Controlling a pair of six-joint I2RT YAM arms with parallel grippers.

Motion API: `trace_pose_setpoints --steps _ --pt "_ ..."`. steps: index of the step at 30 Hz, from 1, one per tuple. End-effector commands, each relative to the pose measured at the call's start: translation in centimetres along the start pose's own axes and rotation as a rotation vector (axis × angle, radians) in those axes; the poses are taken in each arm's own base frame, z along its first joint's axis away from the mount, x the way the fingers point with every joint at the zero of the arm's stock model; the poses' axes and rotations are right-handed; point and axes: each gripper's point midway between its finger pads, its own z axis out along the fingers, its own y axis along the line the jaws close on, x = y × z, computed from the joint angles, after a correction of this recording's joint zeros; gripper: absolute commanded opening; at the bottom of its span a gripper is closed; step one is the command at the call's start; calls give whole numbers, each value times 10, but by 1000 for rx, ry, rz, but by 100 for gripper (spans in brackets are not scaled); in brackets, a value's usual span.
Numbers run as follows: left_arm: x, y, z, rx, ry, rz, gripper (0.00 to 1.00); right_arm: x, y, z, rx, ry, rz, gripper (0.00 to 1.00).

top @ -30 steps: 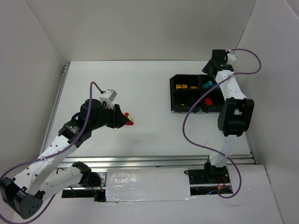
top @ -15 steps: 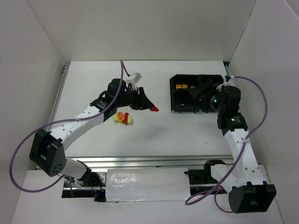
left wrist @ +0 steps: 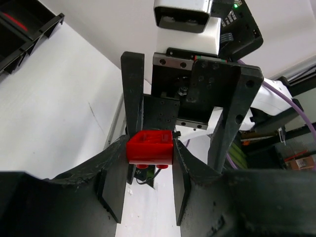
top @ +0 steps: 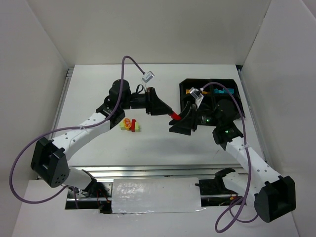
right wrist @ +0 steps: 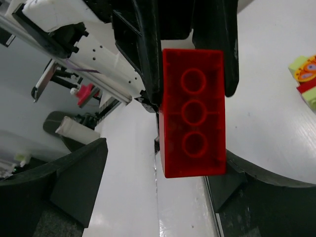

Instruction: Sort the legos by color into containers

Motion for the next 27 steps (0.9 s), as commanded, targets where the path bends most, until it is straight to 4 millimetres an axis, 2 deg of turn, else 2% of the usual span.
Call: trace_pose_setpoints --steps 1,4,6,7,8,10,17,18,19,20,21,24,25,27 --pt "-6 -30 -9 63 -3 80 0 -19 31 2 -94 -29 -178 85" --pt "-4 -39 -11 100 0 77 0 -28 18 7 -33 -64 -157 83" --pt "-3 -44 -12 124 2 74 0 -31 16 8 -34 -65 -153 79" --pt "-3 -46 -13 127 1 75 0 -31 13 10 -35 -63 -141 66" --pt "-3 -47 -13 130 2 84 0 -31 16 10 -57 -61 -154 60" --pt "-1 -44 -14 112 8 79 0 -33 20 11 -85 -66 -157 53" --pt "9 -31 -13 85 40 71 0 -38 27 12 -106 -78 -160 53" --pt "11 -29 -12 78 45 69 0 -38 29 13 -114 -72 -154 35" --pt "13 -23 -12 54 50 65 0 -38 28 13 -118 -67 -155 10" --pt "14 -21 -12 42 52 65 0 -38 26 14 -109 -66 -142 0" --pt "12 -20 -12 29 48 69 2 -38 19 15 -91 -66 -143 0" --pt "-1 -9 -14 -84 -2 70 72 -36 1 16 -31 -59 -133 0" --pt "-9 7 -17 -198 -39 66 99 -38 -15 12 38 -66 -127 0" --pt "-18 25 -28 -354 -87 50 99 -45 -49 3 170 -96 -74 0"
